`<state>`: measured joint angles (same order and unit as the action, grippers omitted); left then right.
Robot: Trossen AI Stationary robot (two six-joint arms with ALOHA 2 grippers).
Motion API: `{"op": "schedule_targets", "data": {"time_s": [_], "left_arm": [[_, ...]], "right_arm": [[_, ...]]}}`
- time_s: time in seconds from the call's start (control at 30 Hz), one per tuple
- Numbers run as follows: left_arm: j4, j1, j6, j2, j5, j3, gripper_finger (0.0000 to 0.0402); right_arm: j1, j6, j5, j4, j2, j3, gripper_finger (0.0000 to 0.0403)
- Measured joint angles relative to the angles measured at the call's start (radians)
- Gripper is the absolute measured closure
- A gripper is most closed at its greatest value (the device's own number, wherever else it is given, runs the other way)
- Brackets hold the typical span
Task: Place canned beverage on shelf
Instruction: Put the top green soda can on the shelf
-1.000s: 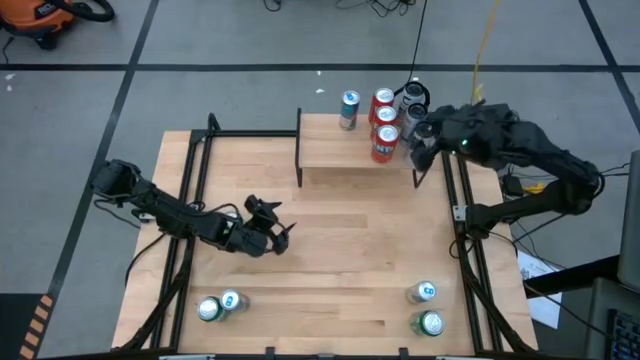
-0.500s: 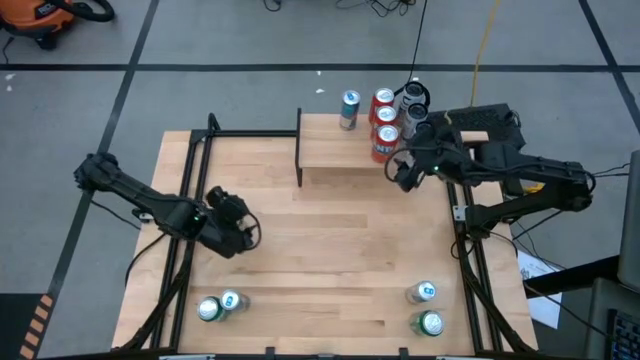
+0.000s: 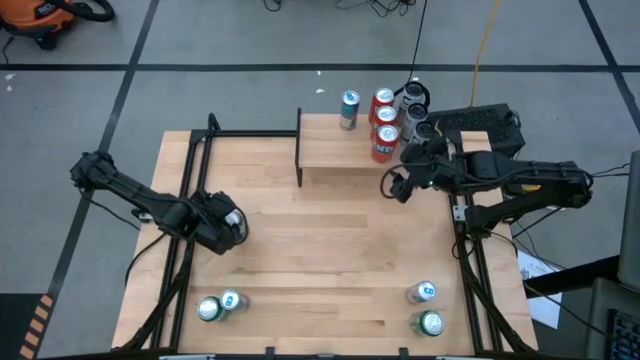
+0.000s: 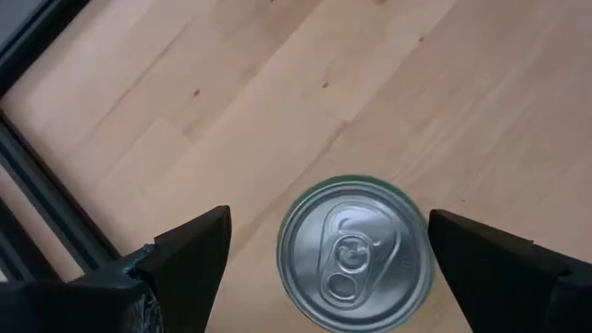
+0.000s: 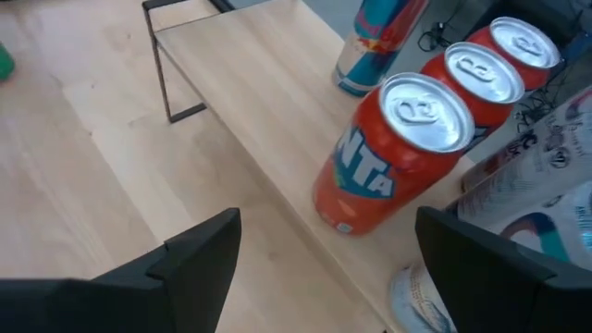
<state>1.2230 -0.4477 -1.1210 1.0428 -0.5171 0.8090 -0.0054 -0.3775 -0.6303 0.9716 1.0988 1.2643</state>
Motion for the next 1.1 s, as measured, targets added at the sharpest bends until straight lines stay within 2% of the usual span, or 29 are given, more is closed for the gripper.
{"op": "schedule_targets", "data": {"time_s": [0.37,0.57,0.67,0.8,0.9,1.1], "left_arm": [[-0.114,0.001,-0.025,0.0,0.066,-0.135,0.0046],[-0.186,0.001,0.028,-0.001,0.064,-0.171,0.0113],[-0.196,0.006,0.083,-0.003,0.07,-0.163,0.0122],[-0.186,0.035,0.206,-0.003,0.083,-0.101,0.0122],[-0.188,0.08,0.365,-0.003,0.079,-0.005,0.0122],[-0.207,0.259,0.72,0.01,0.071,0.25,0.0114]], "right_arm": [[0.009,-0.003,0.001,-0.031,-0.001,-0.017,0.0091],[0.037,-0.01,-0.001,-0.044,-0.001,-0.017,0.0091],[0.063,-0.033,-0.014,-0.052,-0.002,-0.024,0.0091],[0.095,-0.061,-0.041,-0.098,-0.006,-0.111,0.0091],[0.1,-0.113,-0.047,-0.15,-0.007,-0.215,0.0091],[0.133,-0.187,-0.047,-0.272,-0.006,-0.365,0.0091]]}}
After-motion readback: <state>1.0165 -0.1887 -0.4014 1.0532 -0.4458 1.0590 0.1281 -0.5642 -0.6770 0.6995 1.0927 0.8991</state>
